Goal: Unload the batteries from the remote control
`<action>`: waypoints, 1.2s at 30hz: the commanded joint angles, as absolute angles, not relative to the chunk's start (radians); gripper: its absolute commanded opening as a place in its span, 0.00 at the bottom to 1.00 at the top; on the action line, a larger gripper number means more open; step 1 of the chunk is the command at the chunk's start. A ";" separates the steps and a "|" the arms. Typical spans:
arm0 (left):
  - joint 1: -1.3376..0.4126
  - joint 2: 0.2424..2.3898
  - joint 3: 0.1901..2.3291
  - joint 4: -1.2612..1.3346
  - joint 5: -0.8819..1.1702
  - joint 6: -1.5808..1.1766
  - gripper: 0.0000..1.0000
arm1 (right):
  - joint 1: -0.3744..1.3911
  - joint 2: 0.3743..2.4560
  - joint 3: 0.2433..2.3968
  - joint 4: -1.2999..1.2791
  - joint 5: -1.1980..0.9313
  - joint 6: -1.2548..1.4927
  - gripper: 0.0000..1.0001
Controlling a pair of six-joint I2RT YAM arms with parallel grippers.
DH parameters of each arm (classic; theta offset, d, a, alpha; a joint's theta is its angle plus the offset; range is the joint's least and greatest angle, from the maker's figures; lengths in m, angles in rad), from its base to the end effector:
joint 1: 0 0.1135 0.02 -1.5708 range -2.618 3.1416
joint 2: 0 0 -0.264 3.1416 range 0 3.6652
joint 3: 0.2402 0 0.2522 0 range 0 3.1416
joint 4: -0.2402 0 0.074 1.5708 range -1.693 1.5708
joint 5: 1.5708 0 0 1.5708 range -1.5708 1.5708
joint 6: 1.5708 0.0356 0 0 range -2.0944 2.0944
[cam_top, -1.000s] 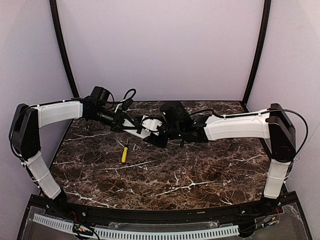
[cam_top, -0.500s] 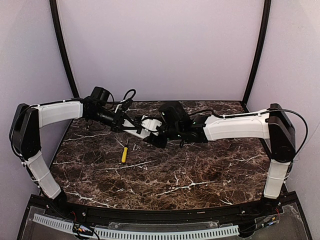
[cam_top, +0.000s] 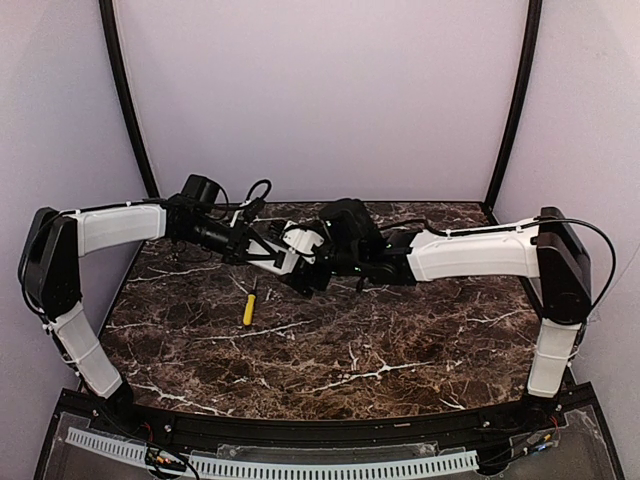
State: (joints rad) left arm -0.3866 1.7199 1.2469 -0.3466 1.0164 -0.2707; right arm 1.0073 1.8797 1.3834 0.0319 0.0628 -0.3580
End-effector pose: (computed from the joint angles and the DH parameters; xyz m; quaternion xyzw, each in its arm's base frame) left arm 0.3293 -0.1668 0.2486 0.2253 0.8010 -0.5319 0.1572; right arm 0.2381 0.3726 0.2521 -0.5237 0.6703 0.1422 0.5062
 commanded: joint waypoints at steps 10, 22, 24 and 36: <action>-0.393 1.654 1.178 -0.177 0.956 -0.343 0.00 | 0.935 1.750 1.288 0.055 -0.097 -0.240 0.99; -0.392 1.724 1.167 0.044 0.997 -0.529 0.00 | 0.729 1.598 1.179 0.044 -0.316 0.102 0.99; -0.393 1.741 1.140 0.152 1.036 -0.632 0.00 | 0.667 1.587 1.165 0.044 -0.384 0.198 0.99; -0.393 1.814 1.088 0.675 1.061 -0.990 0.00 | 0.469 1.582 1.117 0.114 -0.723 0.569 0.99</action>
